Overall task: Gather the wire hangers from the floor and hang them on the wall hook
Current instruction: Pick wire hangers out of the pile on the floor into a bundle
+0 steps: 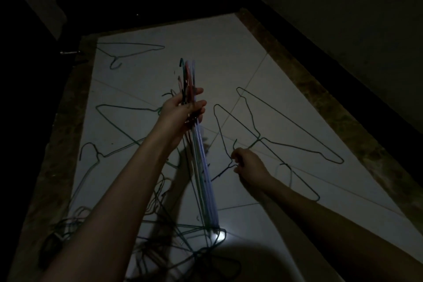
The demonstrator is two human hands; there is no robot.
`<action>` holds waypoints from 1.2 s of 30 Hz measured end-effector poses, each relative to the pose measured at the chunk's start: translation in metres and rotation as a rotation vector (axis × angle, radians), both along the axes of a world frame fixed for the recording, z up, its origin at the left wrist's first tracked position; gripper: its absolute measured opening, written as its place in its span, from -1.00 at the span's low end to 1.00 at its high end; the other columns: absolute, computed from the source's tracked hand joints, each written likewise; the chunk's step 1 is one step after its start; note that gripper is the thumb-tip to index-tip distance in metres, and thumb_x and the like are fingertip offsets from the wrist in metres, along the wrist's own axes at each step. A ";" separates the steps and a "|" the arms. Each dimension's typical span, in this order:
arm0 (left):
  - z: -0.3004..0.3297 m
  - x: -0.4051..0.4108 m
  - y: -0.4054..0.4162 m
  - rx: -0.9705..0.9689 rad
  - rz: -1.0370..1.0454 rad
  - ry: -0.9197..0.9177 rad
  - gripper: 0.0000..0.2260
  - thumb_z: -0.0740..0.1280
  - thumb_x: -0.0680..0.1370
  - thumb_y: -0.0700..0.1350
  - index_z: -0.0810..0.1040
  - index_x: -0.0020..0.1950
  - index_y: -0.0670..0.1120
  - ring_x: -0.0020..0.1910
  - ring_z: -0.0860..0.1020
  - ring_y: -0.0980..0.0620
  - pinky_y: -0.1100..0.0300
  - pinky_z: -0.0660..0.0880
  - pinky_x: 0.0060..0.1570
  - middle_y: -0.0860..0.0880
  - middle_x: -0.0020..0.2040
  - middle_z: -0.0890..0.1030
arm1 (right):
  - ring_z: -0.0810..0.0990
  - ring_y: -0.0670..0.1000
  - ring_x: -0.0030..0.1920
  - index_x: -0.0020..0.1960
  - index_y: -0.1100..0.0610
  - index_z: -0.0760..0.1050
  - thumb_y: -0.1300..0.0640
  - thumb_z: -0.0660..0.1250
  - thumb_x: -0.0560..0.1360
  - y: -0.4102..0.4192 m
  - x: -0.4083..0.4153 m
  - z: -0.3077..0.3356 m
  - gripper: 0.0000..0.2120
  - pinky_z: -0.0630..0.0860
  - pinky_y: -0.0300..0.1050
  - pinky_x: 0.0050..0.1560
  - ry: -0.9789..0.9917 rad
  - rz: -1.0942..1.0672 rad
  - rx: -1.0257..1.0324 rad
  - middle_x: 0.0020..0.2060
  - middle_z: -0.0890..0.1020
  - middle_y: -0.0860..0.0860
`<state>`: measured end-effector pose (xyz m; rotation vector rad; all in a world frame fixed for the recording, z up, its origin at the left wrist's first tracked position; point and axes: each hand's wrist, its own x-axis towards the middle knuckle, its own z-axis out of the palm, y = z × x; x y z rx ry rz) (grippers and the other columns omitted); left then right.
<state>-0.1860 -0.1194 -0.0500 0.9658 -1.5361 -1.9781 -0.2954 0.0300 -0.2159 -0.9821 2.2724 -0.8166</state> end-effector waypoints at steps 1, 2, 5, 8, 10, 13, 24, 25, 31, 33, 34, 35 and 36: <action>-0.001 0.001 -0.001 0.001 0.000 -0.001 -0.77 0.34 0.50 -0.32 0.58 0.05 -0.03 -0.23 0.56 0.10 0.32 0.54 -0.25 -0.02 -0.17 0.57 | 0.50 0.08 -0.06 0.08 0.22 0.48 0.40 0.27 0.44 0.000 0.001 -0.002 -0.75 0.47 -0.06 -0.02 0.021 0.005 0.013 -0.10 0.50 0.08; -0.002 0.002 -0.002 0.003 0.002 0.000 -0.78 0.34 0.50 -0.32 0.58 0.02 -0.02 -0.22 0.56 0.09 0.31 0.54 -0.24 -0.02 -0.17 0.58 | 0.51 0.08 -0.07 0.09 0.21 0.47 0.40 0.23 0.45 0.000 0.002 -0.003 -0.76 0.47 -0.08 -0.05 0.046 0.013 0.035 -0.12 0.52 0.09; 0.001 0.007 -0.003 -0.012 -0.003 0.011 -0.78 0.34 0.49 -0.32 0.58 -0.02 0.00 -0.24 0.56 0.08 0.29 0.52 -0.29 -0.05 -0.19 0.57 | 0.49 0.01 -0.11 0.11 0.18 0.47 0.36 0.17 0.48 0.002 0.004 -0.002 -0.75 0.32 -0.21 -0.17 0.110 0.052 0.098 -0.09 0.59 0.10; 0.008 0.012 -0.003 -0.051 -0.002 -0.007 -0.78 0.35 0.49 -0.32 0.57 -0.01 -0.01 -0.26 0.57 0.11 0.33 0.51 -0.30 -0.03 -0.17 0.58 | 0.47 -0.01 -0.11 0.09 0.17 0.48 0.33 0.18 0.50 0.007 0.004 0.005 -0.78 0.25 -0.21 -0.21 0.130 0.088 0.122 -0.07 0.60 0.09; 0.013 0.016 -0.003 -0.067 -0.006 -0.012 -0.77 0.34 0.49 -0.32 0.57 0.06 -0.04 -0.25 0.56 0.11 0.36 0.50 -0.32 -0.03 -0.16 0.58 | 0.48 0.00 -0.13 0.05 0.16 0.47 0.32 0.20 0.49 0.011 0.003 0.013 -0.82 0.26 -0.19 -0.24 0.133 0.101 0.105 -0.10 0.58 0.09; 0.021 0.024 -0.005 -0.086 -0.004 -0.011 -0.74 0.34 0.49 -0.32 0.56 0.15 -0.10 -0.24 0.55 0.10 0.38 0.49 -0.33 -0.03 -0.16 0.57 | 0.57 0.08 -0.06 0.02 0.25 0.48 0.33 0.23 0.50 0.016 -0.002 0.028 -0.87 0.42 -0.23 -0.23 0.080 0.093 0.044 -0.05 0.60 0.15; 0.051 0.041 0.001 -0.114 0.053 0.028 -0.78 0.31 0.50 -0.35 0.54 0.10 -0.12 -0.28 0.53 0.09 0.37 0.51 -0.33 -0.04 -0.22 0.55 | 0.54 0.01 -0.14 -0.01 0.29 0.51 0.15 0.28 0.54 0.025 -0.003 0.102 -0.82 0.41 -0.30 -0.22 -0.013 -0.144 -0.237 -0.17 0.60 0.11; 0.054 0.041 0.002 -0.117 0.057 0.030 -0.78 0.32 0.50 -0.35 0.54 0.10 -0.12 -0.29 0.53 0.09 0.36 0.51 -0.33 -0.04 -0.22 0.55 | 0.54 0.00 -0.14 -0.02 0.27 0.51 0.16 0.25 0.56 0.026 -0.003 0.109 -0.83 0.41 -0.30 -0.21 -0.018 -0.152 -0.258 -0.17 0.59 0.10; 0.070 0.041 0.007 -0.135 0.050 0.052 -0.78 0.32 0.50 -0.34 0.54 0.09 -0.11 -0.27 0.54 0.10 0.33 0.53 -0.29 -0.02 -0.20 0.56 | 0.53 -0.04 -0.10 -0.04 0.24 0.59 0.18 0.30 0.53 0.034 0.003 0.127 -0.85 0.37 -0.46 -0.26 -0.027 -0.037 -0.128 -0.13 0.61 0.08; 0.076 0.042 0.008 -0.148 0.044 0.050 -0.79 0.31 0.50 -0.34 0.55 0.07 -0.10 -0.27 0.54 0.09 0.32 0.52 -0.31 -0.02 -0.21 0.56 | 0.50 -0.01 -0.06 -0.07 0.20 0.62 0.14 0.33 0.51 0.037 0.004 0.135 -0.86 0.37 -0.45 -0.19 0.037 0.015 -0.095 -0.08 0.60 0.10; 0.078 0.043 0.008 -0.153 0.041 0.049 -0.79 0.31 0.50 -0.34 0.55 0.05 -0.09 -0.27 0.54 0.08 0.31 0.52 -0.31 -0.03 -0.22 0.56 | 0.50 0.02 -0.03 -0.08 0.19 0.64 0.13 0.34 0.50 0.038 0.005 0.141 -0.86 0.37 -0.38 -0.13 0.081 0.046 -0.082 -0.06 0.60 0.10; 0.081 0.044 0.008 -0.159 0.036 0.043 -0.80 0.31 0.50 -0.34 0.55 0.04 -0.09 -0.28 0.54 0.08 0.30 0.51 -0.33 -0.03 -0.23 0.56 | 0.52 0.01 -0.03 -0.08 0.22 0.64 0.15 0.35 0.49 0.038 0.005 0.148 -0.85 0.36 -0.38 -0.10 0.114 0.089 -0.078 -0.10 0.61 0.08; 0.083 0.044 0.007 -0.164 0.028 0.035 -0.80 0.31 0.50 -0.34 0.55 0.03 -0.08 -0.30 0.54 0.09 0.32 0.50 -0.37 -0.02 -0.23 0.56 | 0.54 -0.06 -0.10 -0.08 0.29 0.64 0.20 0.35 0.49 0.038 0.006 0.155 -0.84 0.34 -0.47 -0.14 0.119 0.133 -0.079 -0.17 0.60 0.02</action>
